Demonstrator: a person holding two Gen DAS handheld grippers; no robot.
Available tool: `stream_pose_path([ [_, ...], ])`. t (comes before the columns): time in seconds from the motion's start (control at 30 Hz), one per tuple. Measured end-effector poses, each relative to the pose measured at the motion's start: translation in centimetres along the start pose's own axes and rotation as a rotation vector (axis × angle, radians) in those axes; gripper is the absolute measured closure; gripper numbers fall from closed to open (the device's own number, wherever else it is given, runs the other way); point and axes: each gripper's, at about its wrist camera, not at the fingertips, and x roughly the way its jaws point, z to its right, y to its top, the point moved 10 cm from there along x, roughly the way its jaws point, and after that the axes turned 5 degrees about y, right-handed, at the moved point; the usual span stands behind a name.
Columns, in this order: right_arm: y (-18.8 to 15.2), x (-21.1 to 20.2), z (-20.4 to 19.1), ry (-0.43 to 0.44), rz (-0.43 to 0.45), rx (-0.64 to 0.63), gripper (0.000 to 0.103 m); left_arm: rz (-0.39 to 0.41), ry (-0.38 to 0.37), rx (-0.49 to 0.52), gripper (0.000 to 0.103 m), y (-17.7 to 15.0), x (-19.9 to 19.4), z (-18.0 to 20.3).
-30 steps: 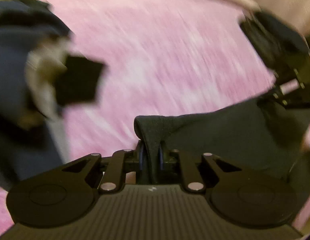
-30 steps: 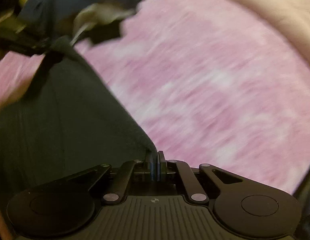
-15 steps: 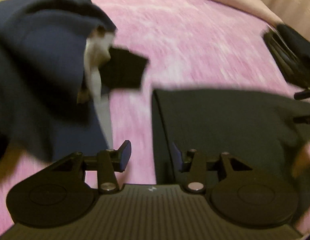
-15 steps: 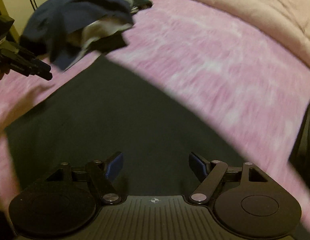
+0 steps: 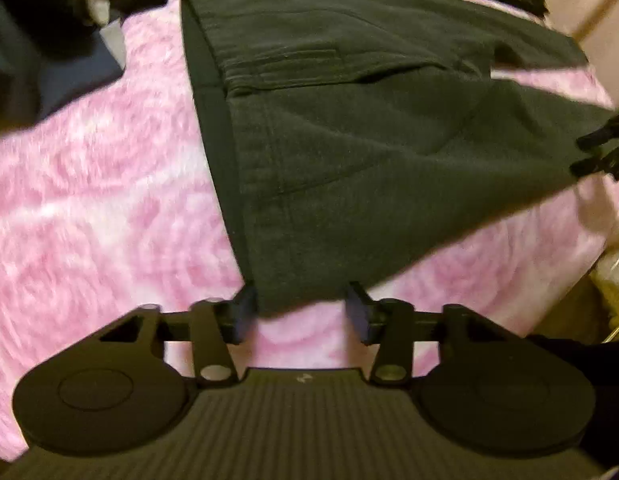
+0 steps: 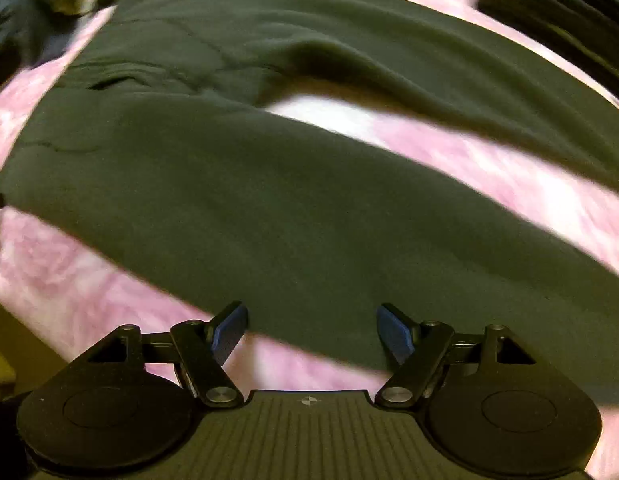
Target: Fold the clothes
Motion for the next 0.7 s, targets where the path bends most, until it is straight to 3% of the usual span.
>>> stream_pose_path([
  [0.03,-0.5,-0.5,0.6,-0.017,0.006,0.029,0.028,0.001,0.01,0.024,0.08,-0.1,-0.2,-0.2],
  [0.23,-3.4,-4.5,6.2,-0.112,0.06,0.269,0.028,-0.005,0.014,0.094,0.08,0.5,-2.5,-0.7],
  [0.4,-5.7,-7.9,13.3,-0.198,0.11,0.423,0.027,0.047,0.108,0.156,0.071,3.9,-4.7,-0.2],
  [0.53,-7.5,-9.7,21.4,-0.25,0.157,0.522,0.027,0.094,0.066,0.21,0.07,8.5,-4.3,3.7],
  [0.7,-9.7,-12.0,32.9,-0.315,0.22,0.624,0.027,0.122,-0.005,0.283,0.065,14.9,-1.8,12.6],
])
